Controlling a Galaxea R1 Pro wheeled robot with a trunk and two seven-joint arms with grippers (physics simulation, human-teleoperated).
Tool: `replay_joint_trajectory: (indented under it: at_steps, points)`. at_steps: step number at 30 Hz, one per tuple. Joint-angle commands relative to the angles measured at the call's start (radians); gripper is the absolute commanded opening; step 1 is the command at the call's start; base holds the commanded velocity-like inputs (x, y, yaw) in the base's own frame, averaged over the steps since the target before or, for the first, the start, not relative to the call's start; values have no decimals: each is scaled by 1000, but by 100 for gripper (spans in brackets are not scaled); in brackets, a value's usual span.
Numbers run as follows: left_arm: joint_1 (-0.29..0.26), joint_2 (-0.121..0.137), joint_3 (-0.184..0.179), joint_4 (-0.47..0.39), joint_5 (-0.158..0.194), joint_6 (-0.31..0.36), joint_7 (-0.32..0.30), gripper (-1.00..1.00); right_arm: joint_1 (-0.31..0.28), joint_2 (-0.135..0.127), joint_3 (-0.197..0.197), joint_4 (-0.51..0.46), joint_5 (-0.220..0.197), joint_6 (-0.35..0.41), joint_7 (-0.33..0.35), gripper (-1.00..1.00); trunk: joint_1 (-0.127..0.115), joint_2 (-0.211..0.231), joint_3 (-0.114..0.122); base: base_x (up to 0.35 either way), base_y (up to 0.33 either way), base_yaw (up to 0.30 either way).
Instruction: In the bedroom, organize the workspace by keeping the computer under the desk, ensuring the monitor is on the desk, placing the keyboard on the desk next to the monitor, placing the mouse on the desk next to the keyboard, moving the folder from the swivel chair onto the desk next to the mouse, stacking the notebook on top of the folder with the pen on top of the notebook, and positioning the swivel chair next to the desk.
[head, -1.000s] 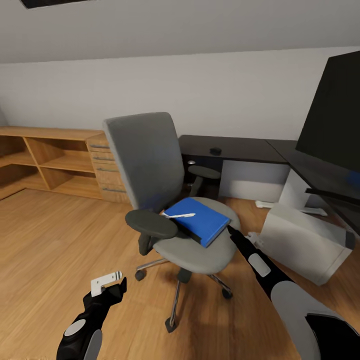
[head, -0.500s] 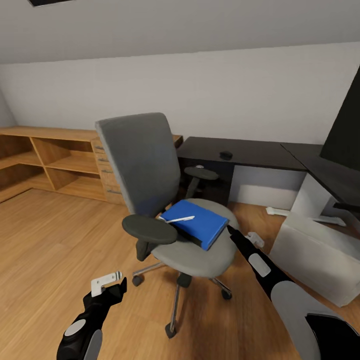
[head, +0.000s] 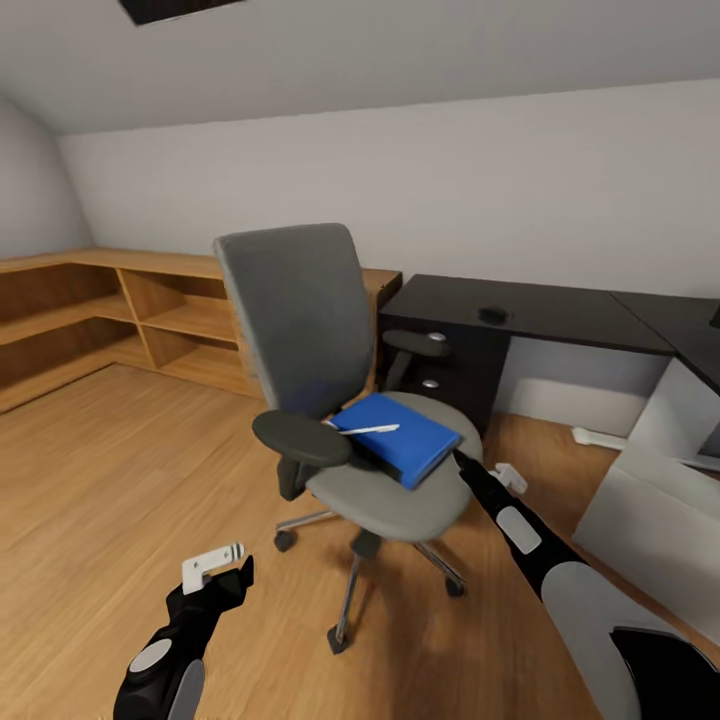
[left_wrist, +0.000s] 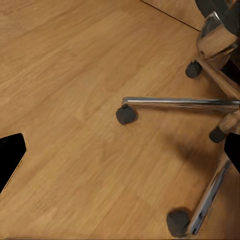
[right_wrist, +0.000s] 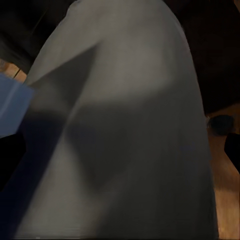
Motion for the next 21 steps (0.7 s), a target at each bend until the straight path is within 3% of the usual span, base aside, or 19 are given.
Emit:
replay_joint_trajectory:
  at_steps: [1,6,16,21]
  points:
    - [-1,0,-1,1,10,4,6,100,-1,0,1,2,-11,-1,13,100,0,0,-1,0,0,273]
    - [-1,0,-2,4,9,3,6,100,-1,2,1,4,-11,-2,19,100,0,0,-1,53,0,273]
    - [-1,0,-3,4,9,2,6,100,-1,2,2,4,-11,-2,21,100,0,0,-1,299,0,273]
    - [-1,0,-3,6,9,3,6,100,-1,0,2,2,-11,-2,21,100,0,0,-1,46,0,252]
